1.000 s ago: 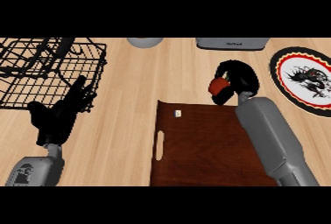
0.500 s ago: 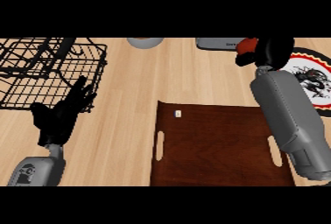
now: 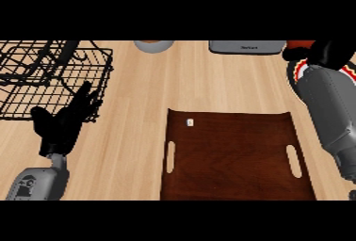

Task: Pick the bell pepper from the tray and place it in the plate

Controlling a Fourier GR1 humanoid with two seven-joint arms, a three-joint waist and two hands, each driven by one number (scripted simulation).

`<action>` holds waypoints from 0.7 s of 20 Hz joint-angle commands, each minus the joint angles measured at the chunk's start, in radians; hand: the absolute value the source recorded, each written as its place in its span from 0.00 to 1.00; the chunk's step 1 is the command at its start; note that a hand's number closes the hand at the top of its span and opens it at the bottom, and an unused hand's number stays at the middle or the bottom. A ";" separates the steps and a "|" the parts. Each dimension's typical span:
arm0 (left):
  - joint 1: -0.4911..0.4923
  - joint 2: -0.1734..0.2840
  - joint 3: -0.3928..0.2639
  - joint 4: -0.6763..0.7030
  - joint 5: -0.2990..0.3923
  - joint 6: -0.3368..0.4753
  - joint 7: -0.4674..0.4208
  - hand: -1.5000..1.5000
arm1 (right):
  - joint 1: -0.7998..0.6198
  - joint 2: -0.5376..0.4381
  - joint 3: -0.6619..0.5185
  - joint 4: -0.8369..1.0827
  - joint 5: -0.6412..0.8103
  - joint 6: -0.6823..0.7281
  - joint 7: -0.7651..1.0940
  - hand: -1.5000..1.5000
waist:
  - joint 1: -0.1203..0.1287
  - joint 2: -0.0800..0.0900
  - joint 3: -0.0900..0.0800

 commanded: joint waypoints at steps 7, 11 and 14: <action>0.000 0.026 0.039 0.001 -0.001 -0.005 0.013 0.50 | 0.062 -0.173 -0.158 0.194 -0.158 -0.065 -0.255 1.00 | 0.004 0.007 -0.002; -0.020 0.010 0.030 0.062 -0.024 0.003 -0.017 0.50 | 0.065 -0.202 -0.159 0.290 -0.150 0.008 -0.278 1.00 | 0.007 0.012 -0.002; -0.043 0.007 0.027 0.039 -0.027 0.012 0.019 0.50 | 0.074 -0.215 -0.194 0.323 -0.203 0.085 -0.353 1.00 | 0.006 0.011 -0.001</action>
